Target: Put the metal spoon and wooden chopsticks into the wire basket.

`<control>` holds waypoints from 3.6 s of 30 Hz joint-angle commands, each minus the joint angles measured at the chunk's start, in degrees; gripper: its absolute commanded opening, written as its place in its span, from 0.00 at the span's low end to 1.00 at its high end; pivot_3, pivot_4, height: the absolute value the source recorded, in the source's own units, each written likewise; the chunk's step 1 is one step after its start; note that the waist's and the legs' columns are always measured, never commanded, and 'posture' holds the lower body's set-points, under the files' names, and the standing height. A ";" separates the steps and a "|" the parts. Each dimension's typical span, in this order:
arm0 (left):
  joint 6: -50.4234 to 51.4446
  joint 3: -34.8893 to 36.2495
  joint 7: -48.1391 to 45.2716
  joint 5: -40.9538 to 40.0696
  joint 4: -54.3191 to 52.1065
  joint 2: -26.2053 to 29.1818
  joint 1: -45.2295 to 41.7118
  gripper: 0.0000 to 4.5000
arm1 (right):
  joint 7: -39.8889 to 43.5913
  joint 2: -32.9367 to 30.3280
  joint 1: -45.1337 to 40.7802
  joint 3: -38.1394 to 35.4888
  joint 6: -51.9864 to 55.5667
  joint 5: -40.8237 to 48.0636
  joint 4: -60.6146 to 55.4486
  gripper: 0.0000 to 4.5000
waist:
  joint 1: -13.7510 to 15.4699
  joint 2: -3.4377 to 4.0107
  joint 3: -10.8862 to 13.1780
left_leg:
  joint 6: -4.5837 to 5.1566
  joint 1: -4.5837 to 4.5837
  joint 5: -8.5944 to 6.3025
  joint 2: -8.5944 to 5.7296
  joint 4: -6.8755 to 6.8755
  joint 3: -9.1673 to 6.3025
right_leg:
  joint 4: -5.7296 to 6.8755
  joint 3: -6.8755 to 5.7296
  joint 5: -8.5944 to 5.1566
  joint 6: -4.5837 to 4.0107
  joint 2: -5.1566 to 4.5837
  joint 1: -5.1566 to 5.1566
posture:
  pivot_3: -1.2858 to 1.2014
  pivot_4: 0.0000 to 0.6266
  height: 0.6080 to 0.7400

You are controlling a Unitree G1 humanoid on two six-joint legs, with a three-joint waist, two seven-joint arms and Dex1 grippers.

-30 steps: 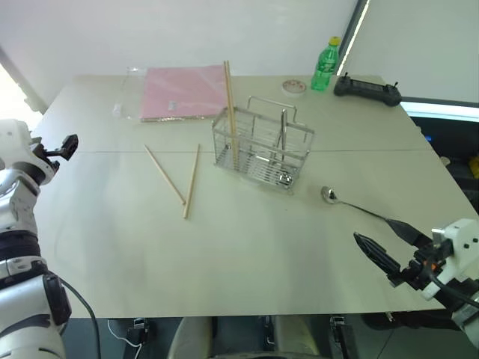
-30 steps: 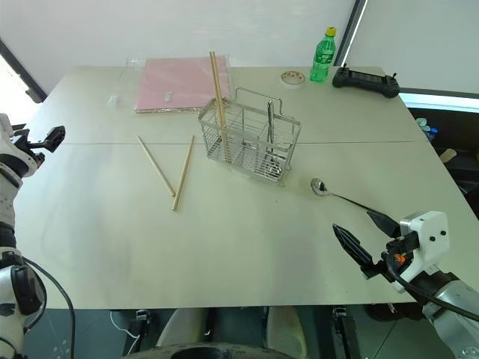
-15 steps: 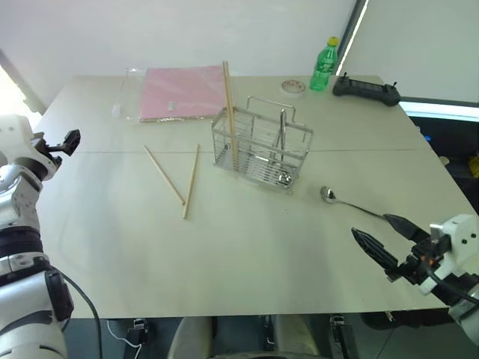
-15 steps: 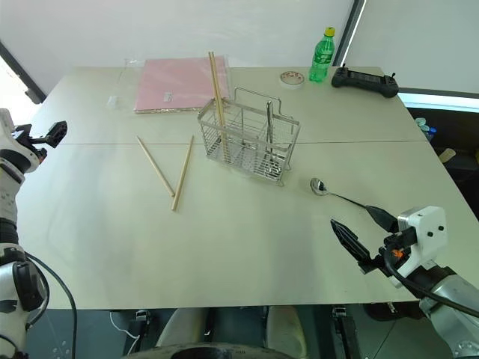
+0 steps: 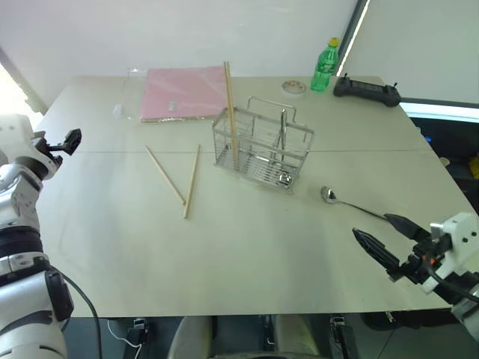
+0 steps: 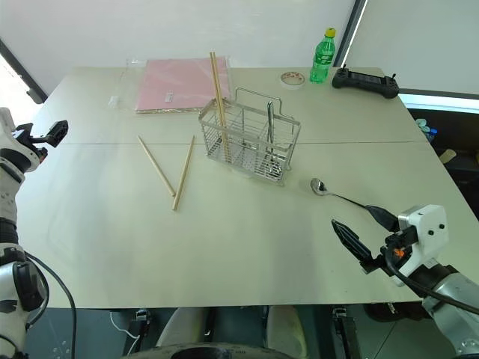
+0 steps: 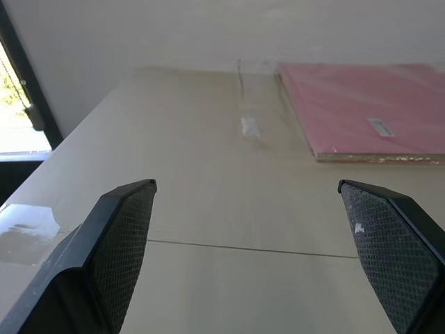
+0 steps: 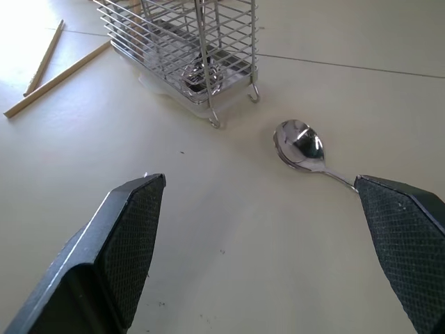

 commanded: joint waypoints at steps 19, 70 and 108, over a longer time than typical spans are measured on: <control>26.62 -8.47 -22.83 -20.33 -45.55 2.31 5.55 0.98 | 12.00 -16.07 -20.52 3.88 -5.29 -10.81 25.67 1.00 | -0.12 0.20 0.10 | 0.03 -0.01 0.01 0.08 0.37 0.03 | 0.14 0.11 -0.02 -0.29 0.18 0.08 | 0.52 0.24 0.86; 31.99 -19.62 -29.24 -28.11 -58.94 2.96 0.85 1.00 | 46.63 -10.21 -66.00 46.48 -15.59 -42.79 80.78 0.01 | -1.74 0.10 0.34 | 0.12 0.67 -0.04 0.08 0.63 0.70 | 0.61 1.36 0.05 -0.09 0.57 0.27 | 0.52 0.24 0.86; 24.70 -21.62 -32.61 -21.22 -47.88 -2.26 -7.48 1.00 | -3.68 19.58 -81.60 23.28 5.79 -9.83 39.69 0.01 | -1.46 0.18 0.53 | 0.13 -0.29 -0.04 0.07 0.52 0.69 | 0.73 1.38 0.27 0.24 0.54 -0.75 | 0.52 0.24 0.86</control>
